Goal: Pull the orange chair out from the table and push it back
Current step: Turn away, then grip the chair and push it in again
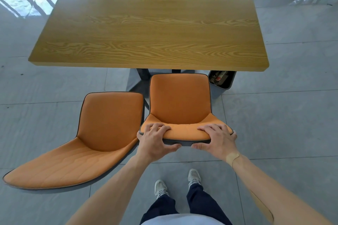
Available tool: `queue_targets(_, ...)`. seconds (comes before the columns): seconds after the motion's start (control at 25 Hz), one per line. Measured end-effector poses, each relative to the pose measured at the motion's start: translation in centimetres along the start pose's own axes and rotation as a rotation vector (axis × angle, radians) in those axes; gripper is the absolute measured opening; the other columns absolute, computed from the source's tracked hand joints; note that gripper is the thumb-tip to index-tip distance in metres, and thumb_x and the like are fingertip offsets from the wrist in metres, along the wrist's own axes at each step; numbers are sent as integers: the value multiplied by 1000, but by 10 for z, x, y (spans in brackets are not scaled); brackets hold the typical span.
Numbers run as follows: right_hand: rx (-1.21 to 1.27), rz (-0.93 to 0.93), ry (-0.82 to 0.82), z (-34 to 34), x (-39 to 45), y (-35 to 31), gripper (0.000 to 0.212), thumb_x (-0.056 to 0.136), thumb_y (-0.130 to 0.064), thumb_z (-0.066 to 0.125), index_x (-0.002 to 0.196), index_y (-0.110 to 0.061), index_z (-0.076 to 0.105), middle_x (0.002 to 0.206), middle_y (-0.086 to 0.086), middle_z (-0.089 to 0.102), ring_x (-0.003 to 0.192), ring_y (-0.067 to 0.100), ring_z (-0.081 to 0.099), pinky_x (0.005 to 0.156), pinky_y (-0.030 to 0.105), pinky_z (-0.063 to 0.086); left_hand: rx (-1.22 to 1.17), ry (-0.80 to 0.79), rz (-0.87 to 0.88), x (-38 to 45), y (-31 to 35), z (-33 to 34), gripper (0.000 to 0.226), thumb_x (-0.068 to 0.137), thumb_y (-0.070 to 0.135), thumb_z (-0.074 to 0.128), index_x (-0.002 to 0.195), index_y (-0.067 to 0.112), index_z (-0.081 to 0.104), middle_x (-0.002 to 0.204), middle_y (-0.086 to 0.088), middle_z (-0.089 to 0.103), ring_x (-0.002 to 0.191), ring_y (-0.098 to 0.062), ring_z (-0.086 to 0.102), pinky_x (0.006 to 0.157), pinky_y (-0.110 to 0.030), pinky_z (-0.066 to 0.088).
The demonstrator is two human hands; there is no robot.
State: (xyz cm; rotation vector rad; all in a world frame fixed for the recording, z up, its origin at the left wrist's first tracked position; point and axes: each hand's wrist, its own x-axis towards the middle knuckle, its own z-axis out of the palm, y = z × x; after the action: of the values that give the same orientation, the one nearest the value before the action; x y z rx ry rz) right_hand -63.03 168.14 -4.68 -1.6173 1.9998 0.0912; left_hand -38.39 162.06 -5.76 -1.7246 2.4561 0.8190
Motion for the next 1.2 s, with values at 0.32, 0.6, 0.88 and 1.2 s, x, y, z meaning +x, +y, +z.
queue_targets(0.32,-19,-14,9,1,1,3,101,49,-105,17,128,-49,46,137,-20,46,127,16,32,105,65,23,10,-17,-6,-1,2,0,79,63,90,44,127,44,46,136,14,46,130,-18,28,102,-65,28)
queue_targets(0.6,24,-24,-17,-1,1,5,98,51,-102,23,131,-48,45,140,-18,45,127,17,32,104,65,22,7,-67,-40,1,2,-2,82,61,92,44,129,47,44,141,15,40,136,-16,20,107,-64,22)
queue_targets(0.88,130,-116,-75,-6,-4,14,67,79,-77,46,137,-44,42,146,-16,40,133,17,26,108,71,14,-8,7,-209,-23,17,7,86,69,87,48,141,44,29,154,8,20,145,-23,2,117,-57,13)
queue_targets(1.2,30,-73,-14,2,-24,-9,61,88,-69,40,142,-40,34,150,-13,35,141,17,21,106,76,7,-154,30,-307,-82,24,11,74,88,60,56,149,43,19,163,16,1,150,-18,-3,116,-57,20)
